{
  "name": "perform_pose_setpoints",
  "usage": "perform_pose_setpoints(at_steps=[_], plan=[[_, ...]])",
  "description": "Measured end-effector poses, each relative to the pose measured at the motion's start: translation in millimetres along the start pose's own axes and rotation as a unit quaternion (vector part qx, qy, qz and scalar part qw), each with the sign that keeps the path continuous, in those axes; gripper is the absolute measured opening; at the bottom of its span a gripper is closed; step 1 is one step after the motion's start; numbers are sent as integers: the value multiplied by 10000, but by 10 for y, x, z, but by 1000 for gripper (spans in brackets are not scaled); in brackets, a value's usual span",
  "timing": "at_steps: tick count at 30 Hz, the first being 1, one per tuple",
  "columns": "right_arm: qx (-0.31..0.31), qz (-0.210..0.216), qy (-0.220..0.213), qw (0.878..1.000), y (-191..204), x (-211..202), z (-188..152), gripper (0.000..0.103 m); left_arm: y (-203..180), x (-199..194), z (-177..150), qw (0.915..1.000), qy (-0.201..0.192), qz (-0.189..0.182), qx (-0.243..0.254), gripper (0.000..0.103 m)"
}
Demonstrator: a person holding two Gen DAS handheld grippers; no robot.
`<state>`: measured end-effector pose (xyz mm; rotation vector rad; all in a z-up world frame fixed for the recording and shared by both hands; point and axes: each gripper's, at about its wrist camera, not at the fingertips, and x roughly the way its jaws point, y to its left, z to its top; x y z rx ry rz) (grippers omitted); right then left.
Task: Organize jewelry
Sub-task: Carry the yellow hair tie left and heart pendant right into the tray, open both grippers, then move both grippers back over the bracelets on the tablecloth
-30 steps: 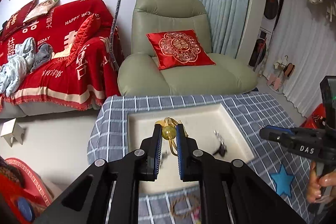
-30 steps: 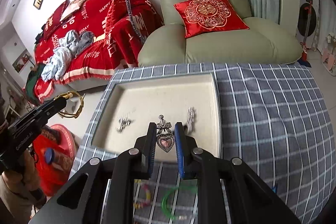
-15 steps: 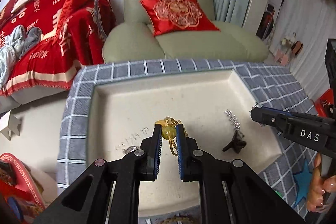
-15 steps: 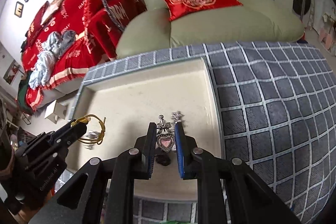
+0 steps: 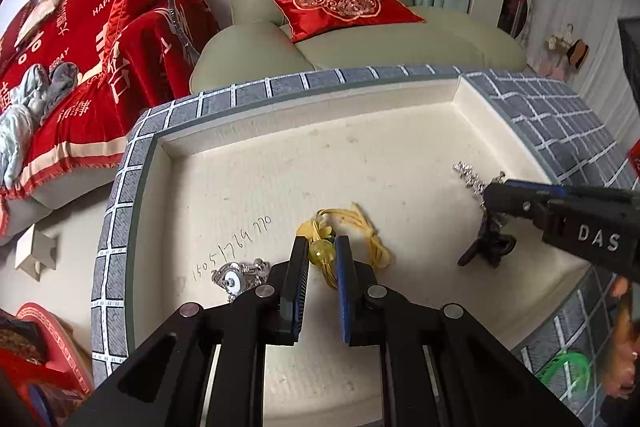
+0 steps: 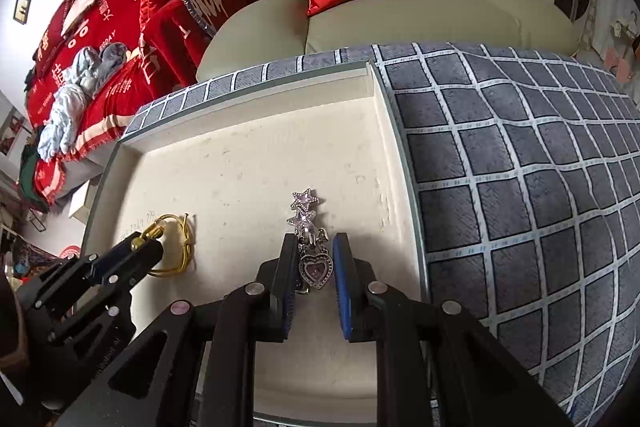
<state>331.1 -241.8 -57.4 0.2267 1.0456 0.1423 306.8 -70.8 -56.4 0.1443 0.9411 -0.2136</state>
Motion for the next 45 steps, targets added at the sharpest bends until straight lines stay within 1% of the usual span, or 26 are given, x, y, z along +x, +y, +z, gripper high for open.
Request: perform_pose_setpoints(at_steps=[3, 4, 6, 8, 10, 11, 12, 14, 18, 19, 20, 25, 30, 33, 34, 35, 39, 40, 41, 42, 43, 45], plan=[[26, 26, 32, 10000, -5, 0, -5, 22, -13, 19, -13, 10000, 34, 57, 30, 30], [56, 65, 32, 10000, -10, -6, -7, 30, -18, 20, -19, 10000, 41, 75, 42, 30], [75, 134, -58, 9999, -2, -55, -13, 56, -30, 18, -28, 9999, 64, 81, 54, 30], [106, 253, -120, 9996, 10, -112, -19, 61, -41, 0, -39, 9999, 73, 95, 65, 30], [159, 419, -203, 9988, 19, -196, -24, 61, -45, -30, -47, 9999, 34, 113, 69, 30], [197, 483, -241, 9983, 18, -232, -28, 63, -49, -53, -50, 9999, 0, 126, 72, 30], [255, 552, -288, 9977, 14, -281, -37, 68, -43, -68, -50, 9999, -26, 135, 75, 30], [340, 633, -384, 9967, 4, -375, -68, 73, -39, -101, -45, 9999, -78, 131, 55, 30], [446, 663, -529, 9954, -38, -593, -178, 74, -3, -173, -49, 9998, -162, 96, -24, 30], [494, 683, -563, 9948, -55, -642, -213, 77, 1, -184, -47, 9998, -169, 99, -26, 30], [544, 711, -594, 9942, -77, -679, -244, 82, 6, -201, -44, 9998, -178, 103, -29, 30], [833, 831, -585, 9913, -166, -822, -457, 82, 37, -218, -45, 9998, -157, 81, -31, 30], [806, 836, -566, 9916, -166, -947, -635, 83, 115, -290, -74, 9997, -149, 26, -175, 30], [751, 845, -587, 9919, -150, -1028, -734, 84, 131, -384, -95, 9996, -222, 29, -146, 30], [741, 841, -607, 9918, -150, -1061, -773, 84, 137, -411, -107, 9996, -237, 21, -138, 30], [737, 825, -628, 9919, -154, -1088, -805, 88, 148, -445, -126, 9996, -243, -4, -137, 30], [666, 812, -670, 9922, -161, -1204, -938, 89, 185, -567, -224, 9994, -272, -74, -193, 30], [651, 812, -678, 9923, -158, -1234, -971, 89, 198, -608, -258, 9993, -281, -93, -218, 47], [638, 813, -677, 9923, -158, -1261, -1006, 90, 213, -653, -294, 9992, -290, -113, -259, 73], [632, 816, -671, 9924, -163, -1280, -1035, 99, 224, -694, -323, 9989, -328, -117, -309, 103], [636, 821, -685, 9922, -167, -1307, -1073, 102, 243, -786, -373, 9979, -511, -103, -382, 103], [661, 825, -706, 9919, -183, -1354, -1154, 103, 249, -889, -431, 9977, -571, -119, -347, 103]])
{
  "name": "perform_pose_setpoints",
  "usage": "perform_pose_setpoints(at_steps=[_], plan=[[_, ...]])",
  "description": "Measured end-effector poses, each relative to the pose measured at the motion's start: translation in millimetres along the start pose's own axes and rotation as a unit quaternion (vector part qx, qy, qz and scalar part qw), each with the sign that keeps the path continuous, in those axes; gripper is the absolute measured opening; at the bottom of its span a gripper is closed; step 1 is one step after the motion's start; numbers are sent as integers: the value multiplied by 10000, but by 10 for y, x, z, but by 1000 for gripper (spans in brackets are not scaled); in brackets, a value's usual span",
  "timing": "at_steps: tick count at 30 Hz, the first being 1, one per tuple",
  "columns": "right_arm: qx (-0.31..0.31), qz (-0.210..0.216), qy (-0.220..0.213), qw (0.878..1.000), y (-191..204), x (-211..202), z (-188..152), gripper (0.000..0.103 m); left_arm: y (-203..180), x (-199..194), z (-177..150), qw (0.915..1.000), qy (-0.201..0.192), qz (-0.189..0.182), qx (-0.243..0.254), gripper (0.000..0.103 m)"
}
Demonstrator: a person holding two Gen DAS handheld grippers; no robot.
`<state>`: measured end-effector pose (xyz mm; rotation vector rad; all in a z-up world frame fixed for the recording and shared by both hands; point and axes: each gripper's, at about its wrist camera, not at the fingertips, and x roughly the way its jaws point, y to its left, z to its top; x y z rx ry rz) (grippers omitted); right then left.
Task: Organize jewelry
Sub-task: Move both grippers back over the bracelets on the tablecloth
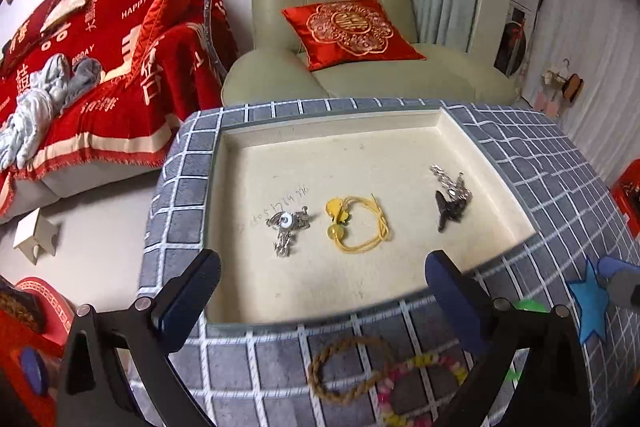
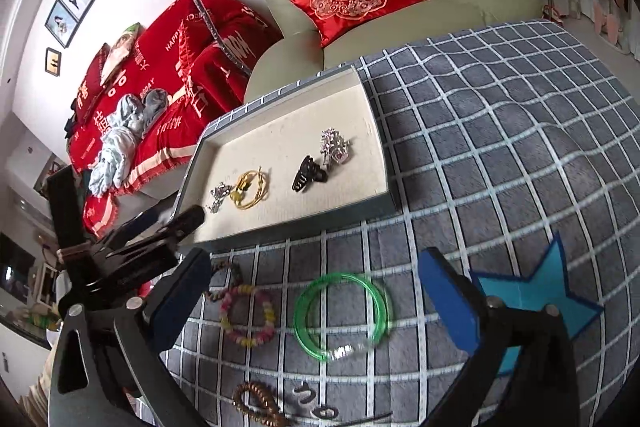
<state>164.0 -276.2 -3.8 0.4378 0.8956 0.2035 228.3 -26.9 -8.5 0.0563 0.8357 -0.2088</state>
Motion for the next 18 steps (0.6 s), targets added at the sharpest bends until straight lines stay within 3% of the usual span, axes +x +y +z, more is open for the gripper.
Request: perform_pose_setpoints(at_steps=[8, 14, 18], plan=[[321, 59, -204, 9993, -123, -199, -317, 103, 74, -314, -340, 9999, -49, 39, -128, 103], [238, -228, 250, 9991, -178, -211, -573, 103, 197, -333, -751, 9981, 391, -186, -436, 103], [306, -327, 528, 9976, -266, -158, -733, 103, 162, -340, -961, 9976, 523, -135, -432, 103]])
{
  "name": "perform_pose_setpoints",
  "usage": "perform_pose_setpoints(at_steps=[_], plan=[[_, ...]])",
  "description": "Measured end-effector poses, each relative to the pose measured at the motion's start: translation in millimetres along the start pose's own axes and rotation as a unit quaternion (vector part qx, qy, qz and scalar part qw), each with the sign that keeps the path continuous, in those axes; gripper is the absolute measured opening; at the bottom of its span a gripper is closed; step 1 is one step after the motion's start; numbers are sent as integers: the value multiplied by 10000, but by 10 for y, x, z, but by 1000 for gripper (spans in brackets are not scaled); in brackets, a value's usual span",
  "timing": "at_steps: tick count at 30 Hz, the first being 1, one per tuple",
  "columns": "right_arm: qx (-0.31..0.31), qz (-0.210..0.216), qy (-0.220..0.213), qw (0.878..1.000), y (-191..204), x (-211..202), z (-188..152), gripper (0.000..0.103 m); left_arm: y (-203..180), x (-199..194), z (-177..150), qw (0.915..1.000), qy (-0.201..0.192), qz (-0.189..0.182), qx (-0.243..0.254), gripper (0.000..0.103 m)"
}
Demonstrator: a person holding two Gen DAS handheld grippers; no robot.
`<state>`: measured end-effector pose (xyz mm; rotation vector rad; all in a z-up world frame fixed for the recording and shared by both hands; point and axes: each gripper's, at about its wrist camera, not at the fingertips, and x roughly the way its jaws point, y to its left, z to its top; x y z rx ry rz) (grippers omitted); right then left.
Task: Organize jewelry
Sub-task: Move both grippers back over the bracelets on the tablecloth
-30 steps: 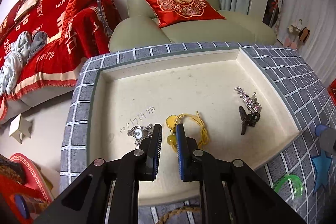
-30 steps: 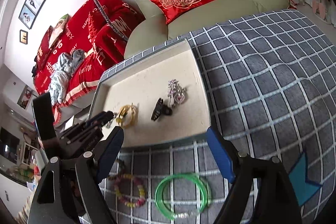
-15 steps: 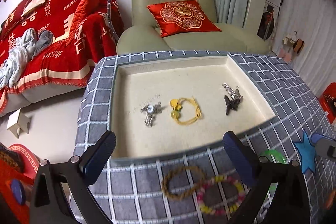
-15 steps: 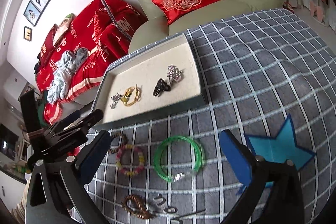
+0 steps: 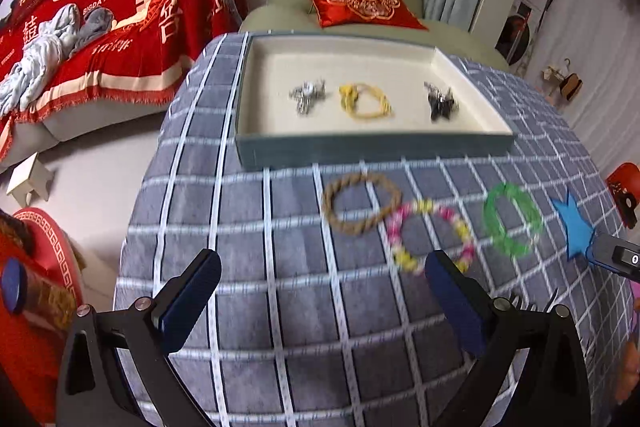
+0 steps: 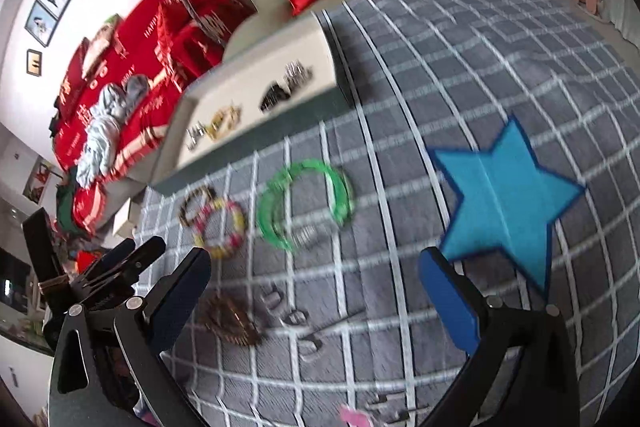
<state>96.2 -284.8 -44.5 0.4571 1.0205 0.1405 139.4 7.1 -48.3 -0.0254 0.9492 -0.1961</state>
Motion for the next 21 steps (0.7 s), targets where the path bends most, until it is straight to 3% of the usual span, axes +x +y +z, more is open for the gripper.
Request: perform_pose_setpoints(at_steps=[4, 8, 14, 21], plan=[[-55, -241, 82, 9997, -46, 29, -87, 103, 31, 45, -52, 9996, 74, 246, -67, 103], [-206, -375, 85, 9990, -20, 18, -144, 103, 109, 0, -81, 9994, 45, 209, -276, 103], [-319, -553, 116, 9979, 10, 53, -157, 103, 45, -17, -148, 9995, 23, 311, -63, 103], [-356, -775, 69, 9963, 19, 119, -37, 103, 238, 131, 31, 9978, 48, 405, -532, 103]])
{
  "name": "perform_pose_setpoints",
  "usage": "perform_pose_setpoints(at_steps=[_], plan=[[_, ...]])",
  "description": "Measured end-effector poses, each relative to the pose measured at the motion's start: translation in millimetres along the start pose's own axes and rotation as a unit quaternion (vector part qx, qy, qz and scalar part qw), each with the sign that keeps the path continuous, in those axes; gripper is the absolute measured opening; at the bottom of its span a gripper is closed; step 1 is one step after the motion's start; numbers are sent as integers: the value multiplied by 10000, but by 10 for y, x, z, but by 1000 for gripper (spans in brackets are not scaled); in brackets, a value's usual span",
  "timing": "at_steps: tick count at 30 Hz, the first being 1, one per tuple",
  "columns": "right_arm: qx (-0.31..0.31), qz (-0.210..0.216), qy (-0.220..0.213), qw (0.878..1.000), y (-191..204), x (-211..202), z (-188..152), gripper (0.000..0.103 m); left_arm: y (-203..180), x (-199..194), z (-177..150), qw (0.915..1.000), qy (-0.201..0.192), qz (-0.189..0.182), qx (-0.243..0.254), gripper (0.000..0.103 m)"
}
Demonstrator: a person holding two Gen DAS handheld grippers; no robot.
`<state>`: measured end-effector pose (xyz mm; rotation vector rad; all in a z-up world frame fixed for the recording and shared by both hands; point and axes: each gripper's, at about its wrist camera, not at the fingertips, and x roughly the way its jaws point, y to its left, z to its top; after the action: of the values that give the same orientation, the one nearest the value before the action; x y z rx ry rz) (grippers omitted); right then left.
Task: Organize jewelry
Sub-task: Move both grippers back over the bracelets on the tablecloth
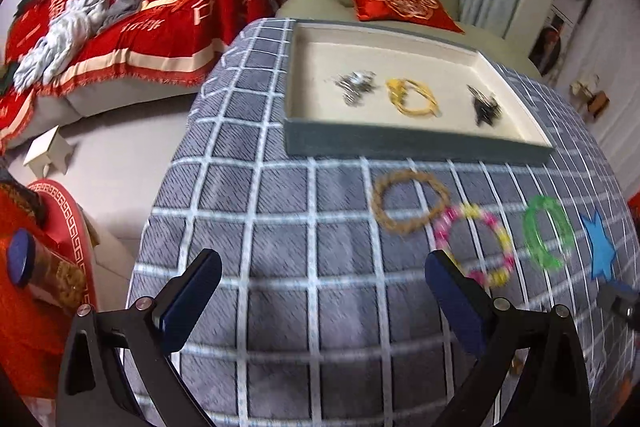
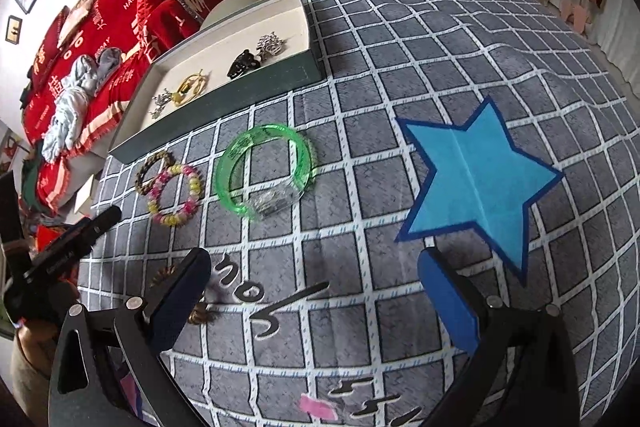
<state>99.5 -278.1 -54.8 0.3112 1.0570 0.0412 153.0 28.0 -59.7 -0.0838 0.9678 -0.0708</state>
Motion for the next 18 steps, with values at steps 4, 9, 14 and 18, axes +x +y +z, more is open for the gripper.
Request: perform_pose_setpoints(at_steps=[4, 9, 14, 18], plan=[[-72, -150, -26, 9999, 40, 62, 137, 103, 18, 139, 140, 9999, 53, 47, -87, 103], [-289, -370, -61, 9989, 134, 162, 291, 103, -12, 278, 205, 9998, 135, 113, -106, 103], [-366, -490, -44, 9981, 191, 293, 409, 100, -58, 336, 218, 9998, 147, 131, -3, 103], [-446, -551, 55, 9975, 224, 422, 477, 87, -104, 410, 232, 9996, 242, 87, 114, 97]])
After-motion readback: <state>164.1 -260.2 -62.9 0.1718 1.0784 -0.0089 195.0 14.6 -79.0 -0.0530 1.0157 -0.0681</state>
